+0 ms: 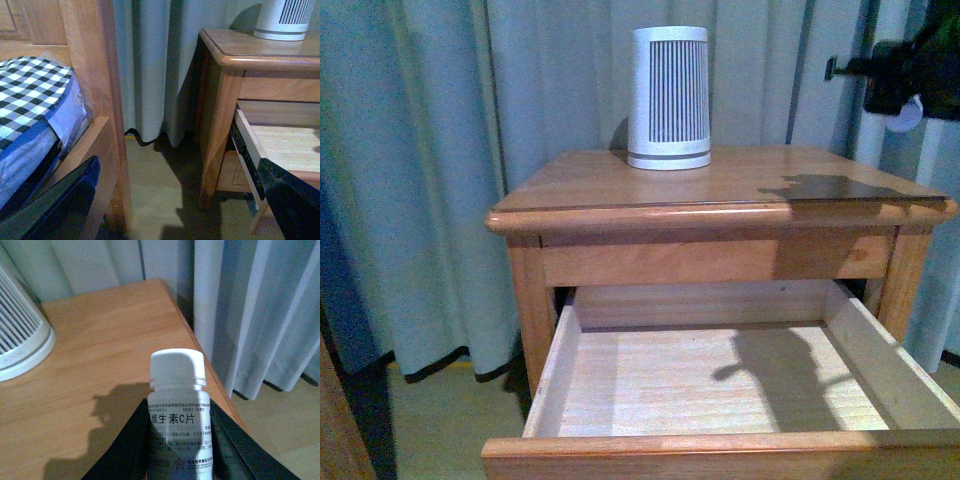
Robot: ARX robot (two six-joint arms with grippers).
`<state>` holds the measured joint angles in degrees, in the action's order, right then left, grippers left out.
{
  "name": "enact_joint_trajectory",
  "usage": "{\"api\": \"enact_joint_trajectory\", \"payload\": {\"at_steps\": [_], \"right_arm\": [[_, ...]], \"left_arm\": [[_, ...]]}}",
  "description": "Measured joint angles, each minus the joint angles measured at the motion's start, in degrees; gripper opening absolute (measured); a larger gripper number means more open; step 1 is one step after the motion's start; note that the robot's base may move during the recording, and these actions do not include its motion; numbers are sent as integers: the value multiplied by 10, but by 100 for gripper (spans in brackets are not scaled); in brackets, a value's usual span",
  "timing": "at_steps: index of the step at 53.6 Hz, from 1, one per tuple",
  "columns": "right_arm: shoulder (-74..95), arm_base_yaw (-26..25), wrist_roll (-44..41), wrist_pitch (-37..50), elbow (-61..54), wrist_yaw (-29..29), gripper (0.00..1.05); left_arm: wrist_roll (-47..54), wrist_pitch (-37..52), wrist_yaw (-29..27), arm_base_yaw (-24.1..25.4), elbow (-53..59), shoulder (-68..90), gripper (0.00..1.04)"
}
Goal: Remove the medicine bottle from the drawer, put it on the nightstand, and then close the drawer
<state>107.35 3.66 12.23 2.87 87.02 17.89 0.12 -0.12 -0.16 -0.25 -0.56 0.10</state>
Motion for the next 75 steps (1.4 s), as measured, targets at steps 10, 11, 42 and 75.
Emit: {"api": "enact_joint_trajectory", "payload": {"at_steps": [10, 11, 42, 75], "right_arm": [[83, 2, 14, -31, 50, 23, 29], [90, 3, 18, -33, 55, 23, 29], [-210, 2, -14, 65, -187, 4, 98], [-564, 50, -2, 101, -783, -83, 98]], "left_arm": [[0, 0, 0, 0, 0, 0, 98], [0, 0, 0, 0, 0, 0, 98], [0, 0, 0, 0, 0, 0, 98], [0, 0, 0, 0, 0, 0, 98]]}}
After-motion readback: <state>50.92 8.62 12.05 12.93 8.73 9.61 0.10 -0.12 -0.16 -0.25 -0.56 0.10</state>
